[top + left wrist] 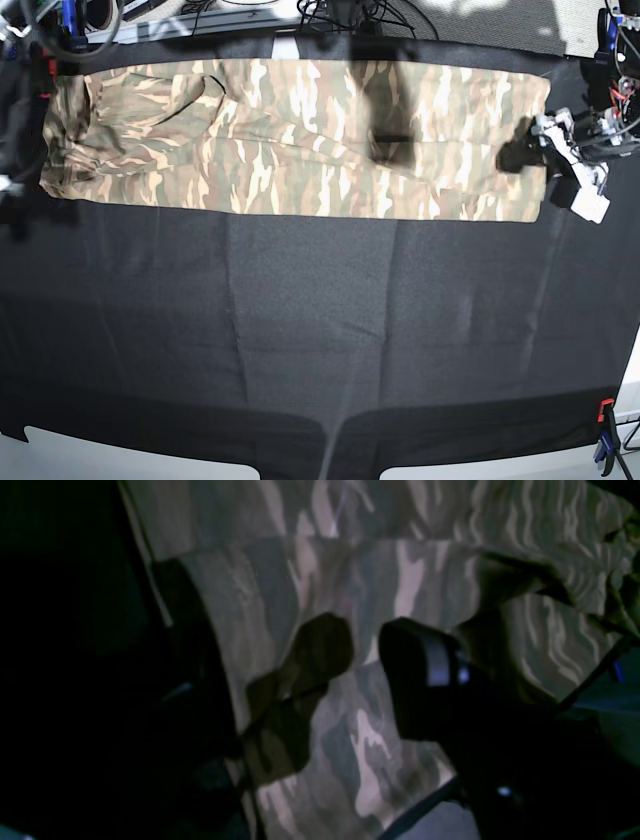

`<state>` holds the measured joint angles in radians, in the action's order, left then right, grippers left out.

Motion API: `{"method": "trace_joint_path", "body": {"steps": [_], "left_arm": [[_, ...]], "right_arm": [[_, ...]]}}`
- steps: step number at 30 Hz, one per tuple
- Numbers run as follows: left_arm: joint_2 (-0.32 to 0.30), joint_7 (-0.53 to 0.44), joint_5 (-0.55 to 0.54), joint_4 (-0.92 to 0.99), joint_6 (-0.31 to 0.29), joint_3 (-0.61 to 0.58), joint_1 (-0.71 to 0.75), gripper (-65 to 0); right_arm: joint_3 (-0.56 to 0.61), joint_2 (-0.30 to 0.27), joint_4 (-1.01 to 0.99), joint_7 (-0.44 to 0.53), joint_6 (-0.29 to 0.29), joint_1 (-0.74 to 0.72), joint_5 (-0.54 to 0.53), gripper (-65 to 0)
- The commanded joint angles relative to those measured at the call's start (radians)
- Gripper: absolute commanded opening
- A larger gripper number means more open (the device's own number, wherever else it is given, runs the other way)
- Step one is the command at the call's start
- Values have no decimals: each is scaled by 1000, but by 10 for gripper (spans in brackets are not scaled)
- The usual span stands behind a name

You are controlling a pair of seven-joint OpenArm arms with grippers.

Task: Layout the t-shirt on the table in an organized manner, then fold the t-shirt properly
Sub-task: 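Release the shirt and raise the right gripper away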

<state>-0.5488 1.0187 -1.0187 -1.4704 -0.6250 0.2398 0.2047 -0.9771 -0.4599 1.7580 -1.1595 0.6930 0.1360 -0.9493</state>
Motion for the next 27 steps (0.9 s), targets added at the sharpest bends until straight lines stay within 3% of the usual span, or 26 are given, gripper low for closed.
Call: {"method": "trace_joint_path", "body": {"steps": [1,6,16,18,22,27], "left_arm": [[-20,-20,2,-16,4,10,-11,-215],[-19,-104,49,-17,76,10,-11,-216],[-9,-107,57,-18,76,8,-27,-216],[-9,-107,32,-18,71,8,-42,-216],[-9,-107,15,-20,43,8,-76,-216],[-9,-108,25,-20,42,8,-92,-216]], "right_arm": [[-21,-22,27,23,5,-8,-23,-487],[-64,-22,56,23,5,-8,-32,-487],[-64,-22,62,24,5,-8,-33,-487],[-61,-12,62,23,5,-5,-85,-487],[-19,47,72,23,5,24,-261,-488],[35,180,166,22,5,101,-221,-488]]}}
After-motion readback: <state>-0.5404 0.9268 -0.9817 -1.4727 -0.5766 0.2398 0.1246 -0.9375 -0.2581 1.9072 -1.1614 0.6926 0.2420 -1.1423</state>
